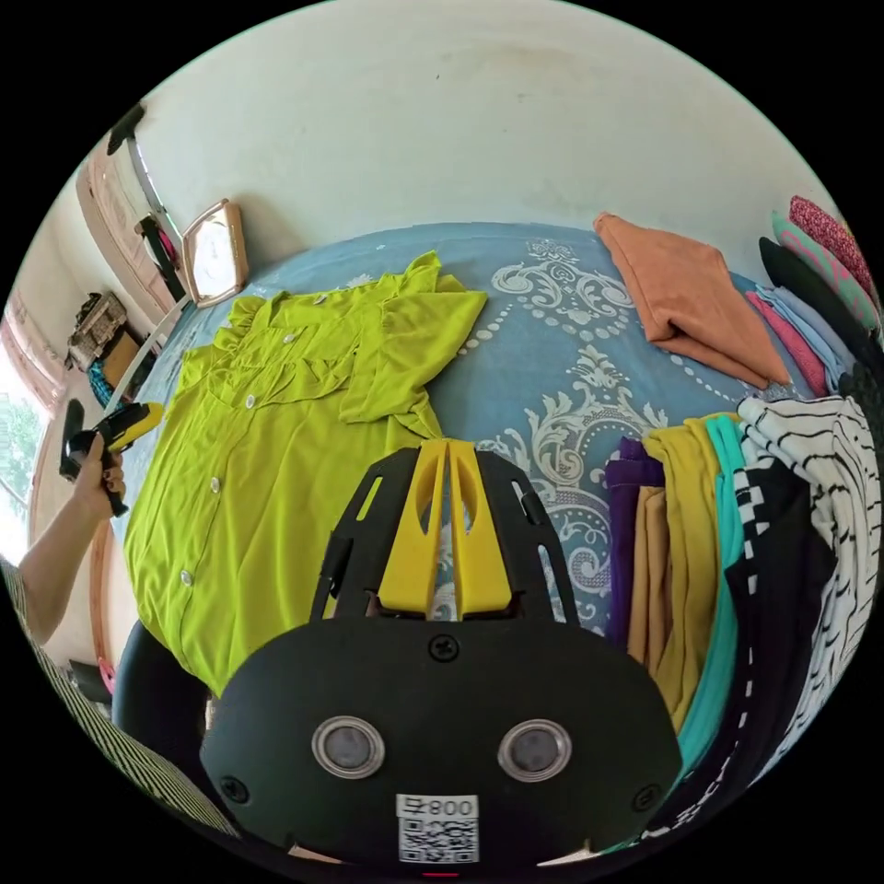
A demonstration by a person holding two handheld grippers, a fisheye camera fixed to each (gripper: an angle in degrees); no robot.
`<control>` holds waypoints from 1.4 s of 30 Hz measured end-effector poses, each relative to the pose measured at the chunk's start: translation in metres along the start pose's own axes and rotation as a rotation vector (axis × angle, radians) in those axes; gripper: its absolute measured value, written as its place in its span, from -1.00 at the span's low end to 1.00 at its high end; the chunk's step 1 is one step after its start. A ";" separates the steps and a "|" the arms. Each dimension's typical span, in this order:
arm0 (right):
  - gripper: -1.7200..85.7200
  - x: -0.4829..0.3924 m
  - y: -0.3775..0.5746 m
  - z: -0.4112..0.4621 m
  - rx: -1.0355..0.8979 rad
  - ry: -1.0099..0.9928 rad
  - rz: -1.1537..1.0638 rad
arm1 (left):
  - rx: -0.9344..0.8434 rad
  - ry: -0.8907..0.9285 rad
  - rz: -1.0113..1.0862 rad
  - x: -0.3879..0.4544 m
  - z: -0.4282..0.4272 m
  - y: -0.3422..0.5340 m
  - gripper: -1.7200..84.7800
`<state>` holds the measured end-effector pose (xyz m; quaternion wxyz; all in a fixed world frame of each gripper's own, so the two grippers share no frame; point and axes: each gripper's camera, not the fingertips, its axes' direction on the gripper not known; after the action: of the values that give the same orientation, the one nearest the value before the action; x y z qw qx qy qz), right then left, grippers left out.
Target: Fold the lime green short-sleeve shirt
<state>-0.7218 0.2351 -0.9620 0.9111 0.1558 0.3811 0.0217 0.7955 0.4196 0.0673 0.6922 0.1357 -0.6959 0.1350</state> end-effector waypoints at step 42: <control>-0.81 -0.823 -0.484 0.191 -0.285 -0.068 -1.034 | 0.186 0.285 -0.099 -0.297 0.095 0.083 -0.91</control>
<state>-1.2093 -0.4058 -0.4153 0.8269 -0.1767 0.3716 -0.3833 0.6779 0.4613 -0.2297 0.7739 0.2129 -0.5678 0.1826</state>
